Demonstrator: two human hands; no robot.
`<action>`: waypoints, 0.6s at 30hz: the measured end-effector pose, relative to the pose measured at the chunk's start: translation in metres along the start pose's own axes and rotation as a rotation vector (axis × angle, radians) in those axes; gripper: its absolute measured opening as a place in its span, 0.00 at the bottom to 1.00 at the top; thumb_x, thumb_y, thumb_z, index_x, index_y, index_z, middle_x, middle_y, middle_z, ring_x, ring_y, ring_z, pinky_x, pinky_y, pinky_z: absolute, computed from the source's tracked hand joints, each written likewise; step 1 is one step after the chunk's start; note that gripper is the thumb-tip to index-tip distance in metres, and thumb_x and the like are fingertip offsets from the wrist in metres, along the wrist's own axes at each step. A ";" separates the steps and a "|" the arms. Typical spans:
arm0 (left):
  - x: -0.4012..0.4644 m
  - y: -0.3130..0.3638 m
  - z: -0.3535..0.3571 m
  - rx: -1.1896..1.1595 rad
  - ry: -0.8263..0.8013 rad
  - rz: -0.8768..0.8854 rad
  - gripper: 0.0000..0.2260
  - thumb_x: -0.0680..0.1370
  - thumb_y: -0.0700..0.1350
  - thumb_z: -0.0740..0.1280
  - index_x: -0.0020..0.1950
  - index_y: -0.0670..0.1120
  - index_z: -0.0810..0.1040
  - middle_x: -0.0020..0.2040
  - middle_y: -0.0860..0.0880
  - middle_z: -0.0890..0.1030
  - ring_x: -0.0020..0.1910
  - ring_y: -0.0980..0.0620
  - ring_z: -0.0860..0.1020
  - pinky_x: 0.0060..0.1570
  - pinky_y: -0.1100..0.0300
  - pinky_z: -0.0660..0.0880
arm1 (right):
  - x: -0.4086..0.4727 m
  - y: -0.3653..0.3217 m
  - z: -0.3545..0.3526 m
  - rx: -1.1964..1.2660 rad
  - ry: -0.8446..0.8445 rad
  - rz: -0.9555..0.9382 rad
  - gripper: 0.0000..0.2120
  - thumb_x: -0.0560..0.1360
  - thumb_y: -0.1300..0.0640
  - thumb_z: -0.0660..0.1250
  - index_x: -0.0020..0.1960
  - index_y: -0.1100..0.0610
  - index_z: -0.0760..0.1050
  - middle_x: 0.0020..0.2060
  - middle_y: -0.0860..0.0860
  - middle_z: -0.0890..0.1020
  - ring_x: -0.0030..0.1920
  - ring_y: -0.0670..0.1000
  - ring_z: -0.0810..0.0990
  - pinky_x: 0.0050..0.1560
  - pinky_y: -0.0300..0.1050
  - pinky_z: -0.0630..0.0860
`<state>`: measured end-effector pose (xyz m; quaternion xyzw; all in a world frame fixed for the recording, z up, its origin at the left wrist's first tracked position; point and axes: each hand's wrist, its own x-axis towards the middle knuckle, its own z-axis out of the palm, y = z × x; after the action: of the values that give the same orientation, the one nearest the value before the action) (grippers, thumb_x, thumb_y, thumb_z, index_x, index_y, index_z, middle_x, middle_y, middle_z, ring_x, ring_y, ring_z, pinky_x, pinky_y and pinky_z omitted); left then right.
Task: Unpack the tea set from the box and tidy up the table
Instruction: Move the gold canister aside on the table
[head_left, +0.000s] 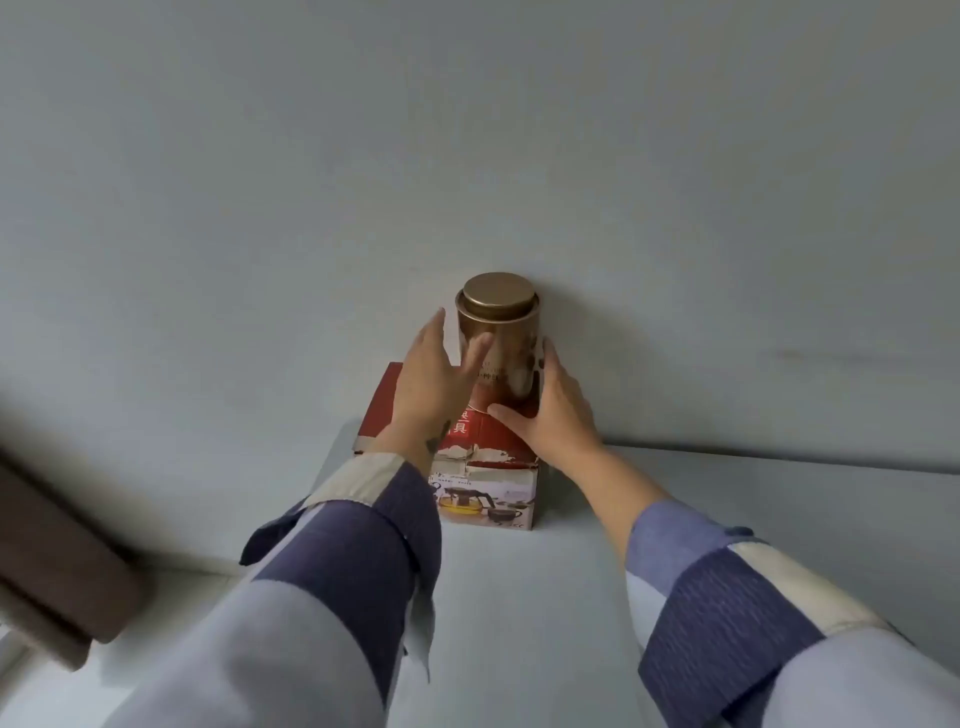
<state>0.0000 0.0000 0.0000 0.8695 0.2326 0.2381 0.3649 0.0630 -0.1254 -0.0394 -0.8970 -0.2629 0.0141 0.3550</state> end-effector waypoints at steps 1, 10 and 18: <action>0.004 0.000 0.001 -0.089 -0.015 0.016 0.34 0.75 0.62 0.63 0.75 0.47 0.60 0.73 0.48 0.67 0.71 0.49 0.66 0.66 0.52 0.67 | 0.006 0.001 0.004 0.031 0.023 -0.001 0.51 0.66 0.35 0.70 0.77 0.51 0.46 0.72 0.52 0.67 0.70 0.56 0.67 0.67 0.58 0.68; 0.007 -0.001 0.016 -0.249 -0.004 0.101 0.22 0.76 0.55 0.66 0.65 0.46 0.72 0.60 0.51 0.78 0.56 0.58 0.74 0.51 0.70 0.68 | 0.024 0.002 0.020 0.163 0.086 0.045 0.50 0.61 0.39 0.76 0.73 0.56 0.55 0.66 0.54 0.73 0.65 0.57 0.73 0.62 0.54 0.73; -0.024 0.060 0.036 -0.197 -0.034 0.144 0.21 0.76 0.55 0.66 0.64 0.43 0.73 0.56 0.49 0.79 0.56 0.53 0.76 0.53 0.64 0.70 | -0.008 0.030 -0.044 0.311 0.088 0.049 0.47 0.61 0.47 0.79 0.71 0.56 0.57 0.64 0.52 0.75 0.64 0.55 0.74 0.60 0.50 0.75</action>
<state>0.0163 -0.0699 0.0165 0.8479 0.1387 0.2704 0.4344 0.0789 -0.1753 -0.0272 -0.8370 -0.2196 0.0239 0.5005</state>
